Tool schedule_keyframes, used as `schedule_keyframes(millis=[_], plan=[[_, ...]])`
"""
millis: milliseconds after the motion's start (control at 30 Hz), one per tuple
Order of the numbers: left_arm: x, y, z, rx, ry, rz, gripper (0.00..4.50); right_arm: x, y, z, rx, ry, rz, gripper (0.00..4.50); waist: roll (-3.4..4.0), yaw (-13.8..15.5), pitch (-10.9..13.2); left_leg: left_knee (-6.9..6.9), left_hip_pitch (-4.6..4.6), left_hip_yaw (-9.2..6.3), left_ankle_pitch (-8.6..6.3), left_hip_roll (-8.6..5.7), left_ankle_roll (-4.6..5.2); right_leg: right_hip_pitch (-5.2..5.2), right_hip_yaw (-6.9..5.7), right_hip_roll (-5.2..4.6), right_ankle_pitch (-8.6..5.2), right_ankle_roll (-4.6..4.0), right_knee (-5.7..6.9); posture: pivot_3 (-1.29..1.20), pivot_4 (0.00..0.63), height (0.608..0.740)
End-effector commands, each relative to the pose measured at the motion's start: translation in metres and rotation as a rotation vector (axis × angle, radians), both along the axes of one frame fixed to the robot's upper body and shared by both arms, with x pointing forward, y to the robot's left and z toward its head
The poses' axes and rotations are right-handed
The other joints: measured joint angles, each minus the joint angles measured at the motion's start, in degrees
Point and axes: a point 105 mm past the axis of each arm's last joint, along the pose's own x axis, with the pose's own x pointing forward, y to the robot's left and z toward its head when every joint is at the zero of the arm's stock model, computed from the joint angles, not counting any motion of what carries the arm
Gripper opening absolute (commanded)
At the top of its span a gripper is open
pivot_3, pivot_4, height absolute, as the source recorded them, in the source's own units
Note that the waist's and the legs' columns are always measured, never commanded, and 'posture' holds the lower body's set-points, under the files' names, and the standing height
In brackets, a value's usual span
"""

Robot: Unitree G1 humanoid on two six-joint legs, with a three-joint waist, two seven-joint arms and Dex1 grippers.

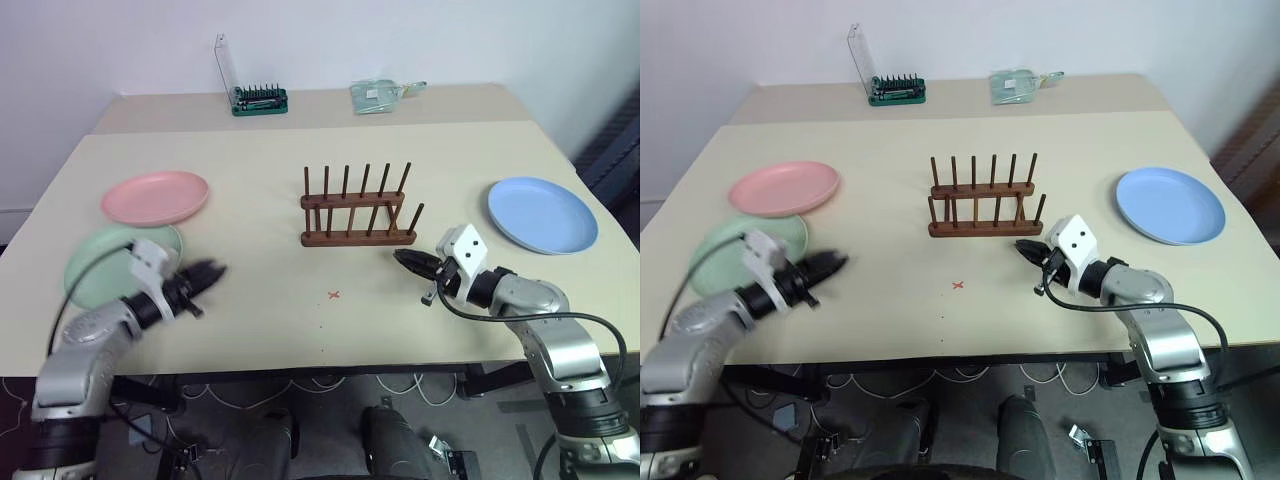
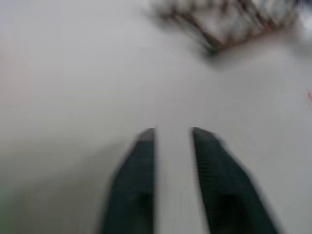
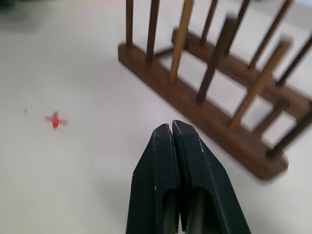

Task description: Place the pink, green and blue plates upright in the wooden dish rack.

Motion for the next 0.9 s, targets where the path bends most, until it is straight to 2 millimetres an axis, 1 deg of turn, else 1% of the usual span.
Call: schedule_keyframes(millis=[33,100,133,200,233,300,367,467,567,700,833,900], plan=[[0.015,0.045,0.027,-0.115,-0.069,0.282,3.31,0.002,0.001,0.013,-0.011,-0.056,0.011,0.00,-0.01,0.0,0.0,-0.01,0.00,0.00,0.00,-0.02,0.00,0.01,0.00,-0.01,0.00,0.01,-0.01,0.00,0.150,0.740],[0.018,0.058,0.040,-0.179,-0.118,0.373,4.27,0.004,0.000,0.011,-0.012,-0.053,0.011,0.00,-0.03,0.0,0.0,-0.03,-0.01,-0.01,0.00,-0.04,0.00,0.00,0.00,-0.01,0.00,0.02,-0.02,0.00,0.150,0.740],[0.019,0.066,0.045,-0.230,-0.123,0.431,4.40,0.004,-0.001,0.010,-0.016,-0.052,0.009,0.00,-0.06,0.0,0.0,-0.03,-0.02,-0.01,0.00,-0.04,0.00,-0.01,0.00,-0.01,0.00,0.03,-0.02,0.00,0.150,0.740],[0.022,0.082,0.045,-0.341,-0.089,0.543,4.40,0.004,-0.002,0.007,-0.019,-0.050,0.008,0.00,-0.07,0.0,0.0,-0.02,-0.02,-0.01,0.00,-0.04,-0.01,-0.02,0.00,-0.01,0.00,0.03,-0.02,0.00,0.150,0.740],[0.022,0.085,0.043,-0.352,-0.070,0.575,4.40,0.004,-0.003,0.006,-0.020,-0.049,0.008,0.00,-0.09,-0.1,0.0,-0.02,-0.02,-0.02,0.00,-0.04,-0.01,-0.02,0.00,-0.01,0.00,0.03,0.00,0.00,0.150,0.740],[0.022,0.086,0.036,-0.324,-0.029,0.599,4.40,0.003,-0.006,0.005,-0.022,-0.050,0.005,0.00,-0.09,-0.3,0.0,-0.03,-0.02,-0.01,0.01,-0.04,-0.01,-0.05,0.00,0.00,0.00,0.03,0.03,0.00,0.150,0.740],[0.021,0.089,0.031,-0.335,0.003,0.622,4.40,0.003,-0.009,0.004,-0.027,-0.053,0.000,0.00,-0.10,-0.2,0.0,-0.03,-0.02,0.00,0.01,-0.04,-0.01,-0.05,0.00,0.00,0.00,0.03,0.03,0.00,0.150,0.740],[0.024,0.103,0.026,-0.366,0.047,0.697,4.40,0.000,-0.015,0.008,-0.040,-0.065,0.007,0.00,-0.12,-0.1,0.0,-0.02,-0.03,0.00,0.01,-0.04,-0.03,-0.04,0.00,0.00,0.00,0.03,0.03,0.00,0.150,0.740],[0.028,0.112,0.023,-0.388,0.079,0.736,4.40,-0.002,-0.018,0.014,-0.047,-0.080,0.022,0.00,-0.23,-0.1,0.1,0.01,-0.03,0.00,0.02,-0.05,-0.04,-0.03,0.00,0.00,0.00,0.03,0.02,0.00,0.150,0.740],[0.034,0.116,0.017,-0.379,0.127,0.754,4.40,-0.004,-0.022,0.023,-0.067,-0.104,0.032,0.00,-0.31,-0.1,0.1,0.00,-0.05,0.00,0.02,-0.05,-0.04,-0.05,0.00,0.00,0.00,0.03,0.02,0.00,0.150,0.740],[0.046,0.111,0.011,-0.399,0.176,0.734,4.40,-0.005,-0.021,0.022,-0.072,-0.108,0.036,0.00,-0.32,-0.1,0.1,-0.01,-0.05,0.00,0.03,-0.05,-0.05,-0.04,0.00,0.00,0.01,0.03,0.03,0.00,0.150,0.740],[0.049,0.114,0.004,-0.410,0.210,0.759,3.89,-0.005,-0.021,0.020,-0.072,-0.107,0.033,0.00,-0.33,-0.1,0.1,0.00,-0.05,0.00,0.03,-0.05,-0.05,-0.04,0.00,0.00,0.01,0.03,0.03,0.00,0.150,0.740]])
